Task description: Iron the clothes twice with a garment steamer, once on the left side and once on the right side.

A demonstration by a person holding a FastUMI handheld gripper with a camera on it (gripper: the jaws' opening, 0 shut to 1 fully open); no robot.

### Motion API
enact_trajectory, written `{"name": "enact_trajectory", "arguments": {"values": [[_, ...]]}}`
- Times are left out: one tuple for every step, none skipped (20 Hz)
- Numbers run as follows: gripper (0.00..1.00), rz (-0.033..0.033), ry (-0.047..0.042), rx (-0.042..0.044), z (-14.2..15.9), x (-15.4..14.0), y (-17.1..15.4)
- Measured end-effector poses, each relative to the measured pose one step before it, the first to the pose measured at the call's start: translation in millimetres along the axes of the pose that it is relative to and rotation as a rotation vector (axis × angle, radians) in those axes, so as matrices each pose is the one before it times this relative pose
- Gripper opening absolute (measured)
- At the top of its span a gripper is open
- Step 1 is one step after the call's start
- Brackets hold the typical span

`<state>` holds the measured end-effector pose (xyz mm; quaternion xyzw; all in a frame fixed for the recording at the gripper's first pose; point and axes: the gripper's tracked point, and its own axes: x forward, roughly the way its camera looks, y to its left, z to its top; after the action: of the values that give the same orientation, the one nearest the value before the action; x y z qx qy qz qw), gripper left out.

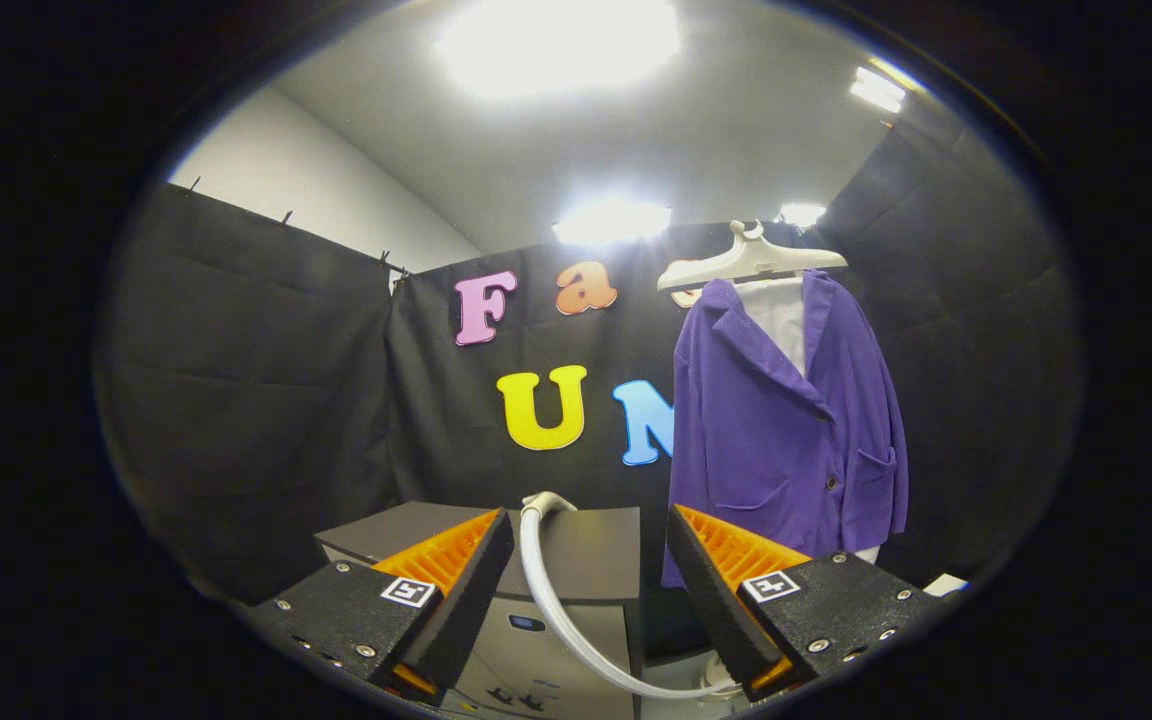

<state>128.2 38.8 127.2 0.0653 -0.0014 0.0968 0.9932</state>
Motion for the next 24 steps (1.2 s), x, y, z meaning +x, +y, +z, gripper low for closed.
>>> {"name": "enact_trajectory", "arguments": {"values": [[0.95, 0.00833, 0.00063, -0.00856, 6.75, 10.44, 0.06], [0.95, 0.00691, -0.00011, -0.00393, 6.25, 10.13, 0.02], [0.95, 0.01129, 0.00542, 0.00267, 5.51, 10.38, 1.74], [0.95, 0.01269, 0.00456, 0.01118, 4.51, 9.86, 2.14], [0.95, 0.01364, 0.00946, 0.01187, 2.64, 10.01, 2.34], [0.95, 0.00769, 0.01305, 0.00832, 2.50, 10.86, 0.53], [0.95, 0.00314, 0.00993, 0.00251, 2.44, 10.84, -0.76], [0.95, 0.00405, 0.01092, -0.00325, 2.32, 11.44, 0.41], [0.95, 0.00415, 0.01163, -0.00252, 2.02, 11.21, 1.35], [0.95, 0.00689, 0.01553, -0.00110, 1.57, 11.16, 1.90], [0.95, 0.01025, 0.01932, 0.00169, -0.38, 11.62, 3.17], [0.95, 0.01168, 0.02083, 0.00639, -0.24, 10.96, 2.28], [0.95, 0.01547, 0.02276, 0.01059, -0.88, 11.14, 3.66], [0.95, 0.01587, 0.02297, 0.01255, -0.49, 11.69, 3.01], [0.95, 0.00972, 0.02252, 0.01277, -1.09, 12.06, 1.15], [0.95, 0.00746, 0.02277, 0.01011, -1.01, 10.62, 0.19], [0.95, 0.00475, 0.01843, 0.01031, -1.17, 10.72, 0.75], [0.95, 0.00402, 0.01869, 0.01380, -0.66, 11.74, -0.44], [0.95, 0.00837, 0.01872, 0.01516, 0.56, 13.54, 0.01], [0.95, 0.00757, 0.01725, 0.01676, -0.65, 14.56, 0.52], [0.96, 0.00621, 0.02047, 0.01877, -0.72, 12.38, -0.38], [0.96, 0.00370, 0.01324, 0.01694, -2.33, 10.19, -0.86], [0.96, 0.00200, 0.01196, 0.01278, -0.15, 9.18, -0.20], [0.96, -0.00035, 0.01427, 0.00379, -2.97, 9.68, -0.15]]}}
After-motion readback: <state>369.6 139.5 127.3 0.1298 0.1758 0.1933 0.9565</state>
